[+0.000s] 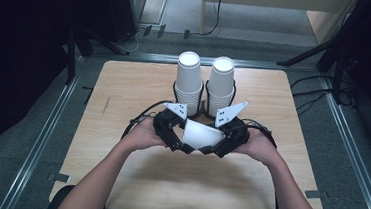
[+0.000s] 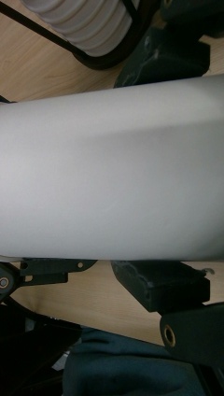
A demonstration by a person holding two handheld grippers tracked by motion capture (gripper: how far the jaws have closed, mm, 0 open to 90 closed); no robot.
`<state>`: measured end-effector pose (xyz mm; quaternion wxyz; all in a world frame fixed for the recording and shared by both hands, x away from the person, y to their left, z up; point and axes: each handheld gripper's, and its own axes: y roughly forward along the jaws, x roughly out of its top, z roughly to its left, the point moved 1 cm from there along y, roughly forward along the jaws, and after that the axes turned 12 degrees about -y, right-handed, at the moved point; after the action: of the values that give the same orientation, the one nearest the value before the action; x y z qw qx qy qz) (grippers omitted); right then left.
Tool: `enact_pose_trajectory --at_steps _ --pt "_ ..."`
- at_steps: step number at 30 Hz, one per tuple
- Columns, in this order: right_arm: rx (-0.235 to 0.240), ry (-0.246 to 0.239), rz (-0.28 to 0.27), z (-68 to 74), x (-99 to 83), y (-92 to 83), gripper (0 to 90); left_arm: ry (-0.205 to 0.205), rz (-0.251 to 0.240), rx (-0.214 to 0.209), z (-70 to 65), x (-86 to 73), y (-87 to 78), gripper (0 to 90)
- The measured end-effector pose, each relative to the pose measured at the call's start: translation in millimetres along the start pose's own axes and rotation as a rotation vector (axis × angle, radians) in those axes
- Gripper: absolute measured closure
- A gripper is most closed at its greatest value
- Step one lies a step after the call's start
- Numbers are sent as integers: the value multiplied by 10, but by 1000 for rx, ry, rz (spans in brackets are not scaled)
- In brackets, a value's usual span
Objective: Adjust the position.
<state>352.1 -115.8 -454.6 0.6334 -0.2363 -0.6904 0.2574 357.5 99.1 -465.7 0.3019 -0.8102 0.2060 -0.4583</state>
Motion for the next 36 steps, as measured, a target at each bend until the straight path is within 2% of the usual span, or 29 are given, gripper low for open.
enact_pose_trajectory --at_steps 4,13,17,22,36 --pt "1 12 18 5 0 9 212 -3 7 -1 4 -2 10 120" --pt "-12 63 -2 -27 -10 -27 166 -21 -4 11 39 -11 -37 117" --pt "-18 79 13 -35 -31 -45 160 -21 -1 17 45 -7 -62 117" --pt "-31 66 33 -25 -59 -45 158 -23 2 33 64 6 -111 118" --pt "-84 71 53 -45 -101 -27 156 -3 127 89 131 74 -136 117"
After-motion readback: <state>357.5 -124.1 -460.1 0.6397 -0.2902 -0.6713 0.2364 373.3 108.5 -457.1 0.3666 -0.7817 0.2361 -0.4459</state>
